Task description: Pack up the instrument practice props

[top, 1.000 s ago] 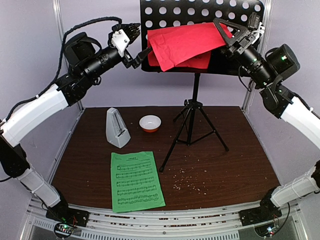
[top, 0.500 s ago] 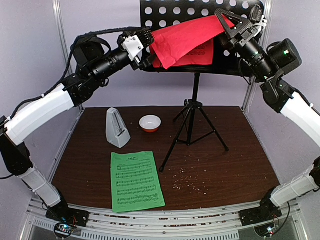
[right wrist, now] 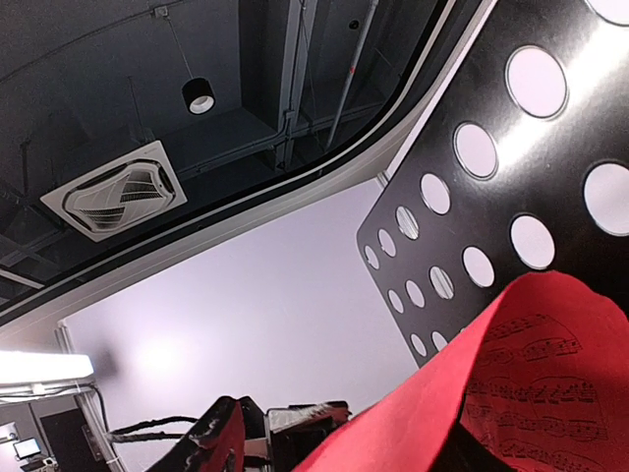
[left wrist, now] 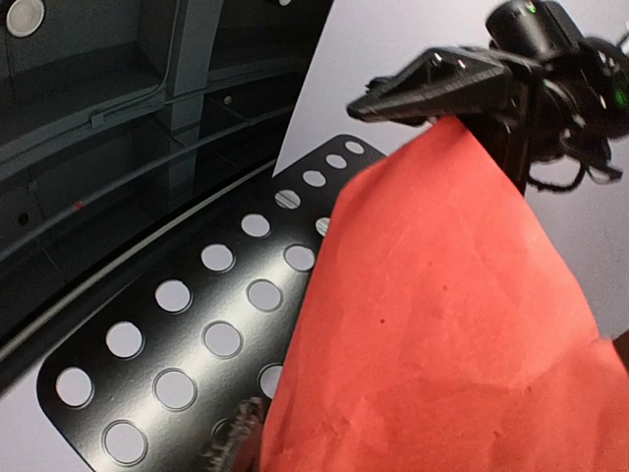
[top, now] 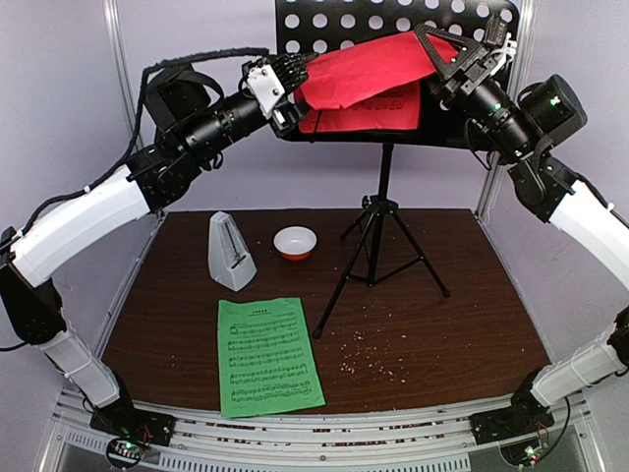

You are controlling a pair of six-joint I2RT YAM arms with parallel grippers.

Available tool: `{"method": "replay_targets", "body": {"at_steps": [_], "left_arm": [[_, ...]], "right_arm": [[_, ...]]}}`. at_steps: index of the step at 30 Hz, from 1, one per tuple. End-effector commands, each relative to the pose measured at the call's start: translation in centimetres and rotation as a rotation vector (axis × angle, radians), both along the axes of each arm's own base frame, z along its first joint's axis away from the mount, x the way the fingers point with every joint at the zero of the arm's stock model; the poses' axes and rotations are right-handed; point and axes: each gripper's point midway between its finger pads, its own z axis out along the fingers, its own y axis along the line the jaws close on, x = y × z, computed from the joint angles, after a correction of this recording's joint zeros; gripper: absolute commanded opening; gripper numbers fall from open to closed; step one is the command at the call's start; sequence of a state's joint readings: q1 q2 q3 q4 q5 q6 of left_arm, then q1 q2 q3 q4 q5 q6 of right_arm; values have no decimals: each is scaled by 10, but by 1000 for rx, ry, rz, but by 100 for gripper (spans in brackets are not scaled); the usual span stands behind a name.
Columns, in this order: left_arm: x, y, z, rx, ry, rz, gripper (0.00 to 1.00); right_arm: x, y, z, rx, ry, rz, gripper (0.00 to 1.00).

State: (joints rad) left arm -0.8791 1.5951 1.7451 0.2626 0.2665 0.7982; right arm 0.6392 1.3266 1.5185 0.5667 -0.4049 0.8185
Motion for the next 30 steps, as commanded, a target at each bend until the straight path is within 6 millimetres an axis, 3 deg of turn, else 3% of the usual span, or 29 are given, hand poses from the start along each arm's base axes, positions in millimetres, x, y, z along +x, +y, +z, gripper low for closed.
{"method": "replay_targets", "body": {"at_steps": [1,4,8,11,15,21,26,30], "left_arm": [[-17,5,39,-103,-16,-93,36],[-11,4,47,-123,3,-84,25],[-12,4,52,-146,1,-100,17],[-8,3,55,-165,20,-92,0],[7,5,61,-215,77,-46,0],[29,11,76,-293,194,15,0],[34,18,82,-338,241,29,0],[36,17,82,-334,252,34,0]], "right_arm": [[5,2,0,-4,4,-18,58],[8,4,-4,-14,16,-21,58],[10,5,-10,-32,26,-35,58],[14,4,-15,-47,40,-58,58],[13,1,-18,-63,43,-81,59],[8,-12,-31,-71,72,-131,69],[11,-11,-61,-104,139,-159,74],[12,9,-87,-159,192,-166,74]]}}
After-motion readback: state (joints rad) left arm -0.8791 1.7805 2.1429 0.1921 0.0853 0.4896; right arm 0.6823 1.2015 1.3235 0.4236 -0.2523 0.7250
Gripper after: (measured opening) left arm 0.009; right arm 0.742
